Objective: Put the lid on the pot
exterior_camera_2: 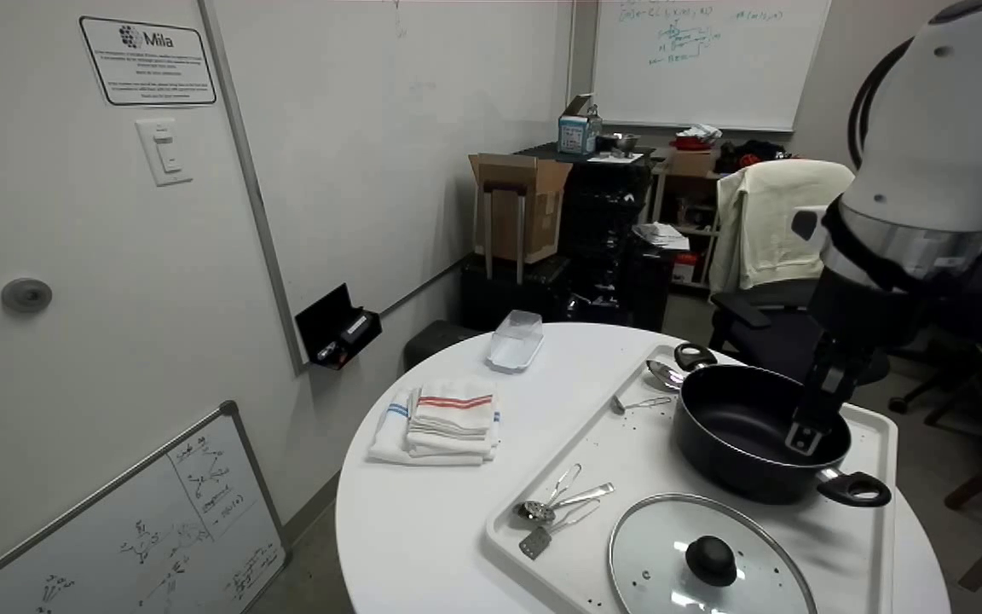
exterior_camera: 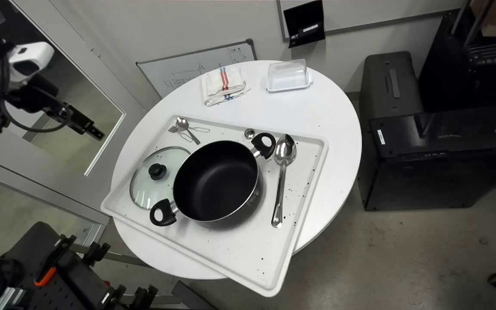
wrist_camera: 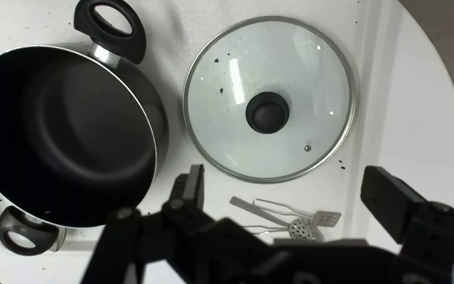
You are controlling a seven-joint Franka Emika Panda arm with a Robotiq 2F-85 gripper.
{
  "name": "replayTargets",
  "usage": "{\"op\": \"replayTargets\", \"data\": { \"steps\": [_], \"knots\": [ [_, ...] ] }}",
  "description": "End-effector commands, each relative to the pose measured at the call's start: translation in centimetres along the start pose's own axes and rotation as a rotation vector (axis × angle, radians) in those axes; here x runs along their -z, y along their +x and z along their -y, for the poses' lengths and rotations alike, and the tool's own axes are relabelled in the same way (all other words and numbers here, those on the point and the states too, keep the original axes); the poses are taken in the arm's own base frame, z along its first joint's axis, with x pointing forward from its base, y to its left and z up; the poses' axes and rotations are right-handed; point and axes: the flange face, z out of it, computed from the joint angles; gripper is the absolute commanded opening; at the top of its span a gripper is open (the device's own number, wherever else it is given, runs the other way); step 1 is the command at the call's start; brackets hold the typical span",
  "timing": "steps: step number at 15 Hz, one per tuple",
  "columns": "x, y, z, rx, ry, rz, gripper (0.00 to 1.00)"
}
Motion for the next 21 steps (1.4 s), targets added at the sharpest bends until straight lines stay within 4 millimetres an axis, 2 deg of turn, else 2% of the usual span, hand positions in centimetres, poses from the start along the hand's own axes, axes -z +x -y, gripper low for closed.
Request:
{"op": "replayTargets", "data": {
  "steps": [1,8,12,17,21],
  "knots": [
    [-4.0,1.0,0.8,-0.017,-0.032,-0.001,1.0],
    [-11.3,0.8,2.2,-0.046,-0.074,0.07,1.0],
    [-14.8,0.9,2.8,-0.054,-0.099,0.097,1.0],
    [-18.4,1.7,3.3,-0.068,-0.127,0.124,1.0],
    [-20.2,3.1,3.7,-0.112,-0.12,0.135,1.0]
  ]
}}
